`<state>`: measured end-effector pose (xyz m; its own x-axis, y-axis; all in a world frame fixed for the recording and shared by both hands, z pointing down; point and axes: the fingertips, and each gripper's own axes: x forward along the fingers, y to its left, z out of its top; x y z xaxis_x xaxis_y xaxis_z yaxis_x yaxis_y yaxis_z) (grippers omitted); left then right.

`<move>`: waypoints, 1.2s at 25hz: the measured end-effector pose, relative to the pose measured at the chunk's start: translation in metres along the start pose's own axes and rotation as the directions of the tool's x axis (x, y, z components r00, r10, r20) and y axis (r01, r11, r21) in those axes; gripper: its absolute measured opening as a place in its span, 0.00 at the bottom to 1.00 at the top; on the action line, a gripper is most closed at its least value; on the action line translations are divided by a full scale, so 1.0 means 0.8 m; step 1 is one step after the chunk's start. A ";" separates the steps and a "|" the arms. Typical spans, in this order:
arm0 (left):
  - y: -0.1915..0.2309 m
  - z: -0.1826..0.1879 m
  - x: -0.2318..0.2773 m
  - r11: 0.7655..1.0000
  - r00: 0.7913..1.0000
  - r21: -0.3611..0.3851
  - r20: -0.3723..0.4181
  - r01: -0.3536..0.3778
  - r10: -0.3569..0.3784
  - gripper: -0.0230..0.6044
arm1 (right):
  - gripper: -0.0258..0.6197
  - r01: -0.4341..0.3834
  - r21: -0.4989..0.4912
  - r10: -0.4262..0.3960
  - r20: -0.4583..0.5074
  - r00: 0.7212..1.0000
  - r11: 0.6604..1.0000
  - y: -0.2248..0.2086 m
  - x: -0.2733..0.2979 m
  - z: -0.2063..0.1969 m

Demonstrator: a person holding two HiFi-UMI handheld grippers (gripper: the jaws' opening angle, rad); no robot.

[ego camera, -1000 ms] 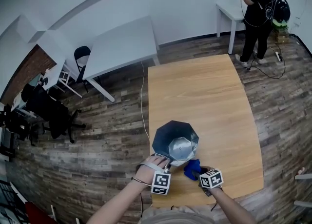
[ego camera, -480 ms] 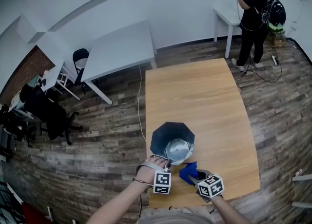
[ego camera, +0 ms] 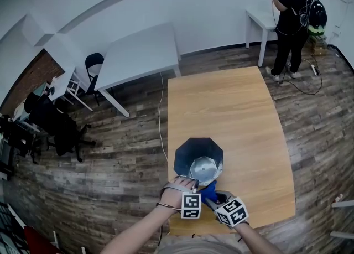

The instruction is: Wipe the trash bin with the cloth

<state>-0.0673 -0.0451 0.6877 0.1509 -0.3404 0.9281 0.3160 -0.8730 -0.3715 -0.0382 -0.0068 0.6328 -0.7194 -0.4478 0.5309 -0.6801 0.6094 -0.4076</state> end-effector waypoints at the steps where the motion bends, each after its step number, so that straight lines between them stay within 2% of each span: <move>1: 0.000 0.000 0.000 1.000 1.000 0.000 0.000 -0.001 0.001 0.13 | 0.17 -0.001 -0.007 0.001 -0.001 1.000 1.000 0.001 0.003 0.001; 11: -0.002 0.001 0.001 0.999 0.999 0.018 0.031 0.036 -0.037 0.13 | 0.16 -0.016 -0.013 0.015 -0.055 0.998 1.000 -0.017 0.059 -0.009; 15: -0.002 0.002 0.001 0.998 0.998 0.027 0.034 0.061 -0.061 0.12 | 0.16 -0.030 -0.016 0.028 -0.120 0.992 0.999 -0.031 0.081 -0.034; 30: 0.000 -0.001 0.002 0.997 0.996 0.036 0.050 0.067 -0.069 0.11 | 0.16 -0.018 -0.022 0.011 -0.301 0.954 1.000 -0.103 0.168 -0.135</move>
<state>-0.0676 -0.0458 0.6892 0.1757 -0.2617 0.9490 0.3589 -0.8806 -0.3093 -0.0641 -0.0467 0.8178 -0.6509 -0.2238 0.7254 -0.6636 0.6319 -0.4005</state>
